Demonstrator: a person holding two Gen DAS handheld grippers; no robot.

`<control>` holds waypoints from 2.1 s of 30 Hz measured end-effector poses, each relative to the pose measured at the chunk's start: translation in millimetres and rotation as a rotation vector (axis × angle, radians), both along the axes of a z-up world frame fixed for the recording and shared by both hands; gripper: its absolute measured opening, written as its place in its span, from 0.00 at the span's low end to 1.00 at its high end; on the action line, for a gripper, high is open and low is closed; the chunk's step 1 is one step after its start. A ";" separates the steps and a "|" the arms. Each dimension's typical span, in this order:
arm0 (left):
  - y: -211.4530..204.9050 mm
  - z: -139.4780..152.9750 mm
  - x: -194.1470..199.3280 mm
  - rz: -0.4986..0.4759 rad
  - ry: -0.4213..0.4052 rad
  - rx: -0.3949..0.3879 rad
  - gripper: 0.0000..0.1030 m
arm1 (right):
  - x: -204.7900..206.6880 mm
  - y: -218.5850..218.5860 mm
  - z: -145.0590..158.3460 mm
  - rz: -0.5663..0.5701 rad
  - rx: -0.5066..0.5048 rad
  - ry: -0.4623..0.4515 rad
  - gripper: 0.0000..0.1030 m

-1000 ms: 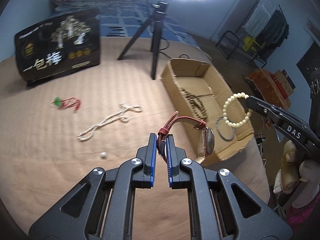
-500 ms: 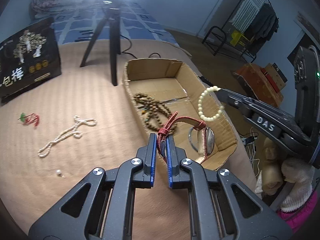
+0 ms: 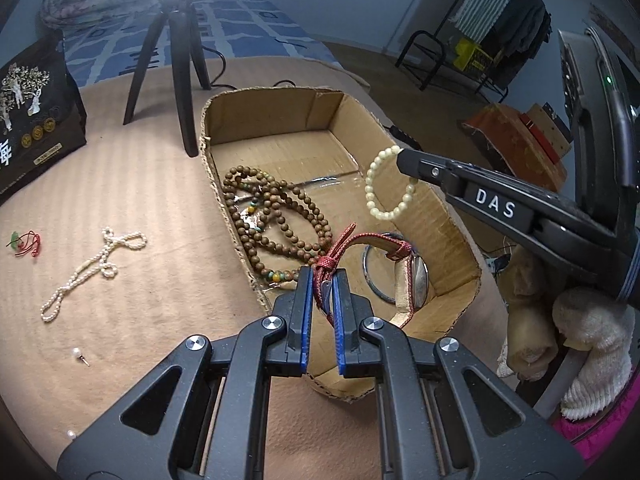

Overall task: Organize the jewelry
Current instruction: 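Carry watch with left tool while right tool carries bracelet into box, then open left tool over box while right tool releases bracelet into box, then withdraw both tools and bring left tool over small white pearl bead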

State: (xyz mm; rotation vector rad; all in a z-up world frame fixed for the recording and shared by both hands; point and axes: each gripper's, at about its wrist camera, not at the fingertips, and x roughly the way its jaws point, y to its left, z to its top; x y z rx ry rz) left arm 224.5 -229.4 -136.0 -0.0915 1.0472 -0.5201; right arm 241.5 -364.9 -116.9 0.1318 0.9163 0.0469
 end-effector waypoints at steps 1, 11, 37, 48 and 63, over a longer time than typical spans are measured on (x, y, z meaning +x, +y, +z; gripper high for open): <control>-1.6 -1.0 -0.5 -0.005 -0.002 0.005 0.07 | 0.2 -0.1 -0.5 0.000 0.000 0.001 0.05; -4.7 1.3 -2.9 0.000 -0.049 0.047 0.13 | -1.1 -3.4 -1.2 -0.012 0.007 0.005 0.13; 15.4 25.1 -19.8 0.020 -0.115 0.122 0.59 | -16.1 1.9 27.5 -0.103 -0.049 -0.068 0.93; 86.4 32.5 -21.9 0.105 -0.118 0.108 0.59 | -27.4 35.7 47.9 -0.054 -0.025 -0.104 0.96; 228.1 32.5 -15.2 0.315 -0.102 0.089 0.59 | -28.9 121.3 49.7 0.111 0.014 -0.091 0.96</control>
